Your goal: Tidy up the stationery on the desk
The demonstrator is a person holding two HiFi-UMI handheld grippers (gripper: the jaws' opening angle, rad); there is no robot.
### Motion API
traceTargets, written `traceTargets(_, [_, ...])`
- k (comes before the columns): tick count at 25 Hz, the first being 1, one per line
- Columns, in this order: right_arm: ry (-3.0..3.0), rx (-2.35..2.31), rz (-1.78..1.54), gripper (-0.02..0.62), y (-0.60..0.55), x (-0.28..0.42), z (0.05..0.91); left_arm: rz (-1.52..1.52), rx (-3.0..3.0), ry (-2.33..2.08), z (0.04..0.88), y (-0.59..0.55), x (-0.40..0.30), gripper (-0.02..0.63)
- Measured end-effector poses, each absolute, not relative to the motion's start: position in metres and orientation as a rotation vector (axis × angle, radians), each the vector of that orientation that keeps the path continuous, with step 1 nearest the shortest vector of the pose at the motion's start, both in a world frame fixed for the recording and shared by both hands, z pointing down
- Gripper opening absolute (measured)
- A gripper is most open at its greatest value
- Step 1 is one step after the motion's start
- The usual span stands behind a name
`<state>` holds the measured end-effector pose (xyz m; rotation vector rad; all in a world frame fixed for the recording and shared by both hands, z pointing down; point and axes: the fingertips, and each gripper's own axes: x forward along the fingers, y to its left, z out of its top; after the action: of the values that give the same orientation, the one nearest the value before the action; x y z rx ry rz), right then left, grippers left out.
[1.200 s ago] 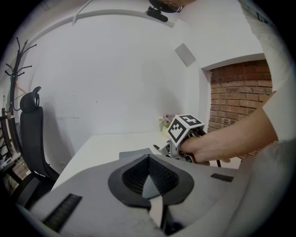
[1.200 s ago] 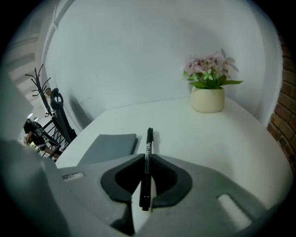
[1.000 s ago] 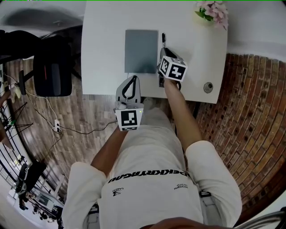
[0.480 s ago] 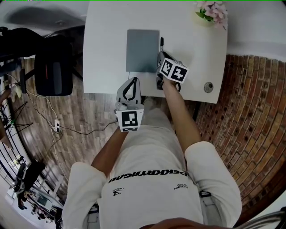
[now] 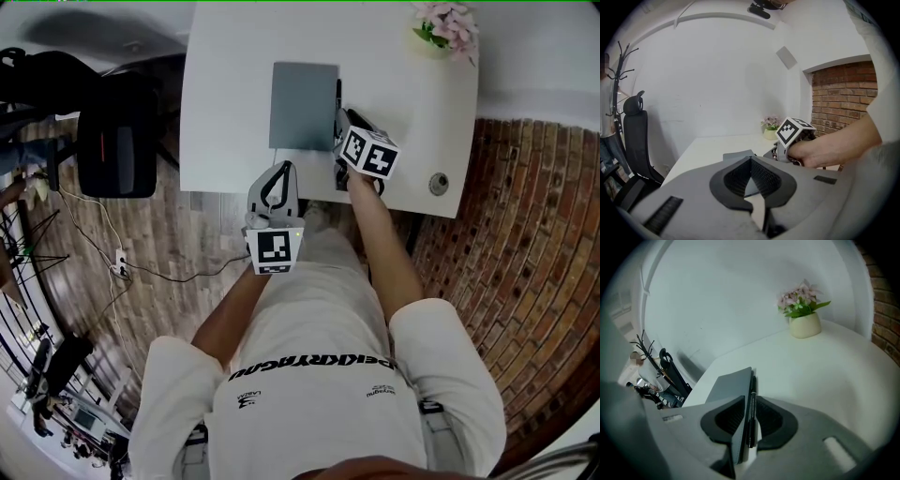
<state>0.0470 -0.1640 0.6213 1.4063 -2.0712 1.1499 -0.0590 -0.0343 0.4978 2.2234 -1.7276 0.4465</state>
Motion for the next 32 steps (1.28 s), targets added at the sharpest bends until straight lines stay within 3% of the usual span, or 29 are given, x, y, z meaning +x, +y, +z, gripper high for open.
traceTargets(13, [-2.300,1.453,1.014,0.034,-0.141,0.059,0.506,0.353,2.233,-1.747,0.448,-0.026,-0.059,-0.003])
traceTargets(17, [-2.387,1.448,0.920,-0.008,-0.126,0.059,0.460,0.318,2.255,-1.749,0.425,-0.025,-0.060,-0.003])
traceTargets(32, [-2.654,1.457,0.481,-0.008,-0.063,0.063,0.337,0.228,2.338,-1.780,0.353,-0.022,-0.054,-0.002])
